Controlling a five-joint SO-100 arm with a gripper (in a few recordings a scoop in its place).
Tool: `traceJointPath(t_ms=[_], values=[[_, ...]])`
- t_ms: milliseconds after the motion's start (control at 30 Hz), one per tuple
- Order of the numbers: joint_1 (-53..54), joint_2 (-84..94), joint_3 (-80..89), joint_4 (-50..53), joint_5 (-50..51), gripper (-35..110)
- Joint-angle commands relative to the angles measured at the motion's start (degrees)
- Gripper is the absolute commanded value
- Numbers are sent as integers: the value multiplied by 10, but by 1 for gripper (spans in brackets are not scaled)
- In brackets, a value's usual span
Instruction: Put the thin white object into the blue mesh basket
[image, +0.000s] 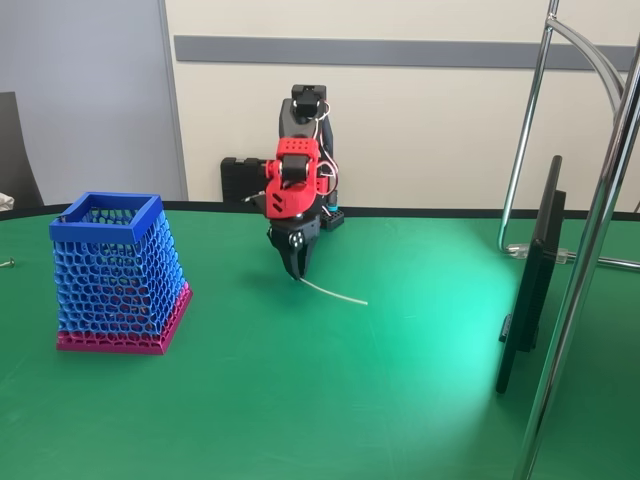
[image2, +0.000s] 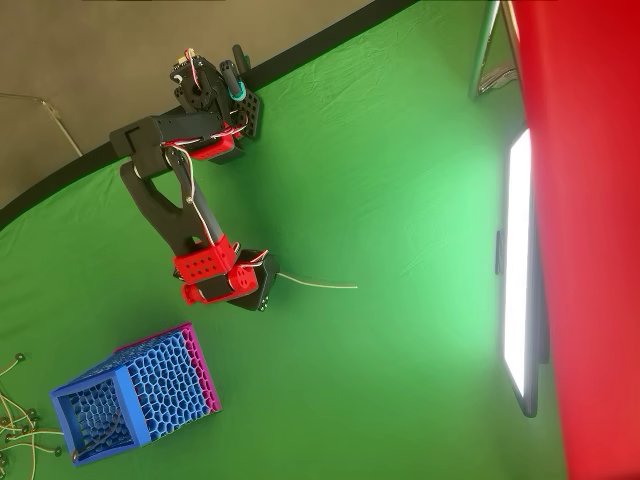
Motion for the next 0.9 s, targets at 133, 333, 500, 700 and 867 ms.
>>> traceJointPath(t_ms=[133,333,500,700,867], values=[[47,176,17,-179,-28,1],[113,221,78,-459,-115,0],[163,220,81,-601,-185,0],[214,221,47,-684,-278,0],[247,230,88,-818,-429,0]])
